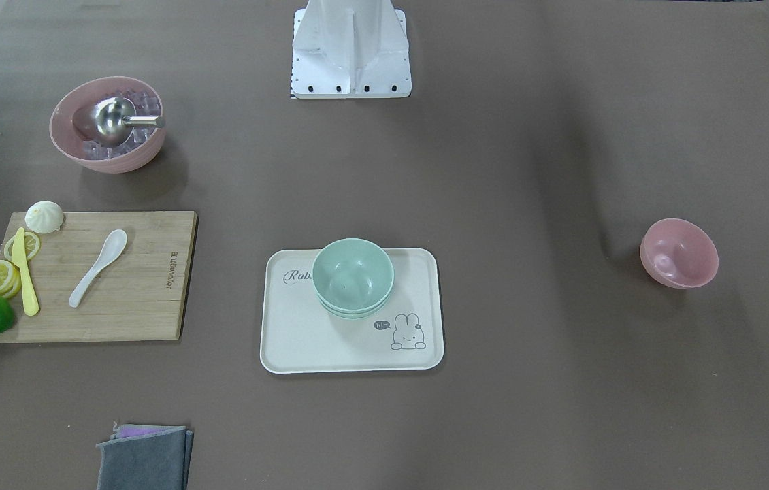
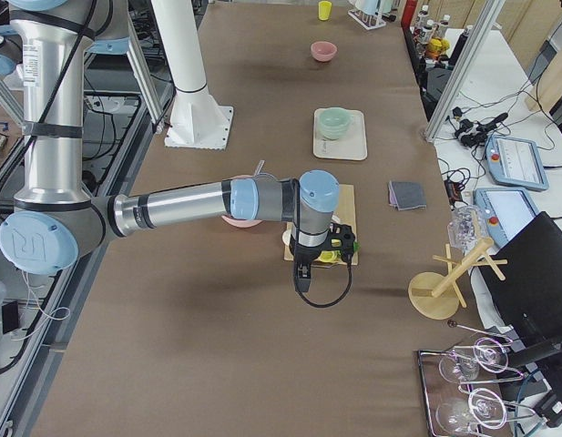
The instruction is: Stack pink bowl on green and place spoon
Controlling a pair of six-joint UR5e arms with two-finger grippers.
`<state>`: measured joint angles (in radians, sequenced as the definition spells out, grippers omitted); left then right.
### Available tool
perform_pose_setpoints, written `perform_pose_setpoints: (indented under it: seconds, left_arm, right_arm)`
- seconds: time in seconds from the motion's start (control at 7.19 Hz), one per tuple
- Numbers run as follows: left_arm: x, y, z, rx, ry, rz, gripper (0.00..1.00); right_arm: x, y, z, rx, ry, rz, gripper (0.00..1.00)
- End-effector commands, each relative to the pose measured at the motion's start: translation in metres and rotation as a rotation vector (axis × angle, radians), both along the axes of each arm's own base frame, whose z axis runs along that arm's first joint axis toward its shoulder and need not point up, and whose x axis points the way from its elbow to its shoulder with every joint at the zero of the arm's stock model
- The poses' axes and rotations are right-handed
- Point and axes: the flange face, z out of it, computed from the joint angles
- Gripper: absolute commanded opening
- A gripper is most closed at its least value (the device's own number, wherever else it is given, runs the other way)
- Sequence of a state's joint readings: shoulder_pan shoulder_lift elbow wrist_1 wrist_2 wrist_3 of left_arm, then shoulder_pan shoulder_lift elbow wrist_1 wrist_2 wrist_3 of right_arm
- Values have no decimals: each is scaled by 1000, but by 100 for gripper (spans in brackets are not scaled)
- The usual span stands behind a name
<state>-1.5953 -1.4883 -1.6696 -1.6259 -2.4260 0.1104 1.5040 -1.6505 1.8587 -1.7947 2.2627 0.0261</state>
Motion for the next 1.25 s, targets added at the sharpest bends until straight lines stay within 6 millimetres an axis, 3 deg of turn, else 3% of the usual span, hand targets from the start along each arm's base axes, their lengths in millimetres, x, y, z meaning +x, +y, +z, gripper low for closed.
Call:
perform_pose_setpoints:
  seconds: [0.0, 0.42, 0.56, 0.7, 0.83, 0.97, 1.11]
  left_arm:
    - [0, 4, 0, 46, -6, 17, 99]
    - [0, -13, -15, 85, -4, 12, 99]
    - [-1, -29, -34, 125, -4, 11, 99]
    - [-1, -56, -65, 194, -7, 9, 99]
    - [4, -67, -75, 216, -7, 21, 99]
    - [32, -101, -91, 235, 1, 69, 99]
    - [49, -115, -83, 174, 10, 67, 99]
  right_arm:
    - [0, 0, 0, 0, 0, -1, 100]
    - [-1, -1, -4, 9, -8, -2, 100]
    - [-4, -2, -6, 11, -8, -7, 100]
    - [-8, -8, -12, 24, -11, -12, 100]
    - [-27, -26, -38, 125, -39, -42, 100]
    - [-29, -32, -45, 191, -72, -43, 100]
    - [-33, -51, -49, 248, -82, -44, 100]
